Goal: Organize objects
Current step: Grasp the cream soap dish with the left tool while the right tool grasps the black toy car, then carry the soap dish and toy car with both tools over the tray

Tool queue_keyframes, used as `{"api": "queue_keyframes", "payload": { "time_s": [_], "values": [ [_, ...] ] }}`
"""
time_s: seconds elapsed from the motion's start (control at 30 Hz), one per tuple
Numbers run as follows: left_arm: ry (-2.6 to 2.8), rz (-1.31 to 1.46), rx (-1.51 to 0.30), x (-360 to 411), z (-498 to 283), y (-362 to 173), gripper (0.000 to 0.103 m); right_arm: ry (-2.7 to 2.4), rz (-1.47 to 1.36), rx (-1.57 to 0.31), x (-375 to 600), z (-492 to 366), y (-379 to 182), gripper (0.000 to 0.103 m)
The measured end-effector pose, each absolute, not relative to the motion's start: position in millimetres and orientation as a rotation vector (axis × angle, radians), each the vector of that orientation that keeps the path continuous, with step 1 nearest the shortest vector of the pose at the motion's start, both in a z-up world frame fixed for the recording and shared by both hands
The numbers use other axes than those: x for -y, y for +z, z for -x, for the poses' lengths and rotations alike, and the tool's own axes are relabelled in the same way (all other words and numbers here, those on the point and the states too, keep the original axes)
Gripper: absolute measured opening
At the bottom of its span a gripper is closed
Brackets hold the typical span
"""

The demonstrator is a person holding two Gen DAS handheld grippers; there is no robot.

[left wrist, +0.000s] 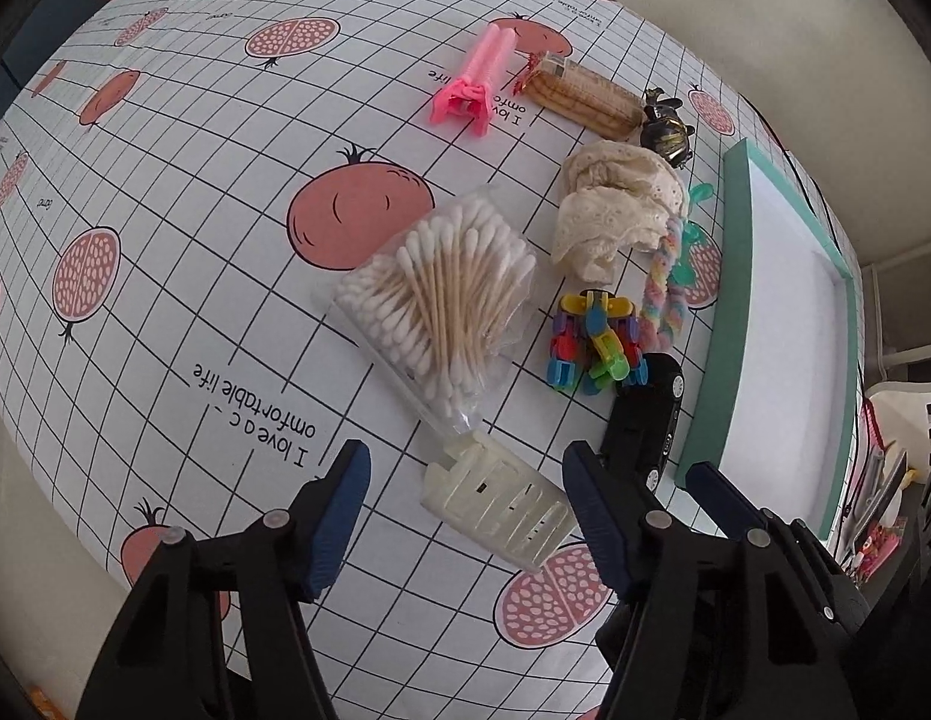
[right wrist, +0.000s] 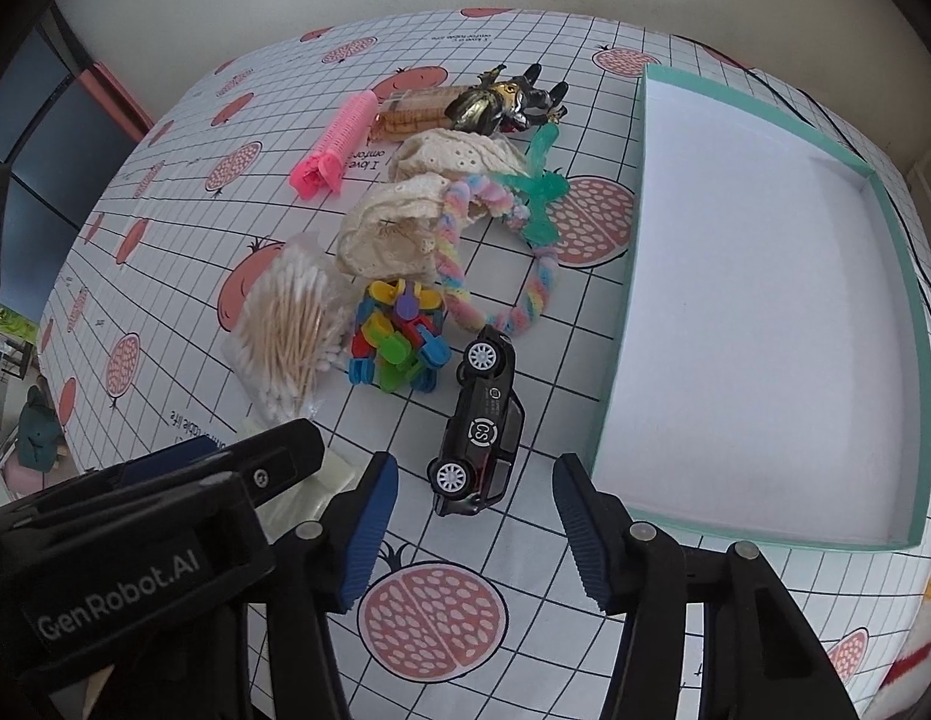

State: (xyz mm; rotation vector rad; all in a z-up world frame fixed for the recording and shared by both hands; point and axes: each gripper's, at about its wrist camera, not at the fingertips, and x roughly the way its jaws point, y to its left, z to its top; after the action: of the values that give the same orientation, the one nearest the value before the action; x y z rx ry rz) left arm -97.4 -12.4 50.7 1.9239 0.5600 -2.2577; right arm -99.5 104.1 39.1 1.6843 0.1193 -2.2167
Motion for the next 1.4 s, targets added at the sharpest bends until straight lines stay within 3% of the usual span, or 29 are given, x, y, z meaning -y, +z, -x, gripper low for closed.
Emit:
{"api": "queue_keyframes", "payload": {
  "time_s": [0.47, 0.6, 1.0, 1.17, 1.3, 1.4],
  "values": [
    [-2.193, -1.942, -0.63, 3.0, 102.5, 44.4, 0.061, -2.2, -1.707, -0.172, -90.7, 102.6, 25.1, 0.055],
    [-2.176, -1.958, -0.685, 3.5, 104.1, 42.8, 0.052, -2.19, -1.716, -0.174, -88.5, 103.6, 21.7, 0.055],
    [-2.171, -1.957, -0.732, 1.8, 109.5, 53.6, 0.036, -2.193, -1.711, -0.2, -74.0, 104.8, 16.2, 0.055],
    [-2.164, -1.965, -0.733, -4.3, 113.0, 62.7, 0.032, -2.205, -1.71, -0.173, -75.7, 106.4, 16.1, 0.045],
    [-2.166, -1.966, -0.734, -8.4, 116.0, 69.2, 0.032, -2.216, -1.722, -0.137, -81.7, 108.5, 15.8, 0.031],
    [-2.167, -1.967, -0.73, -4.8, 118.9, 72.2, 0.032, -2.217, -1.723, -0.128, -80.9, 106.5, 14.8, 0.03]
  ]
}}
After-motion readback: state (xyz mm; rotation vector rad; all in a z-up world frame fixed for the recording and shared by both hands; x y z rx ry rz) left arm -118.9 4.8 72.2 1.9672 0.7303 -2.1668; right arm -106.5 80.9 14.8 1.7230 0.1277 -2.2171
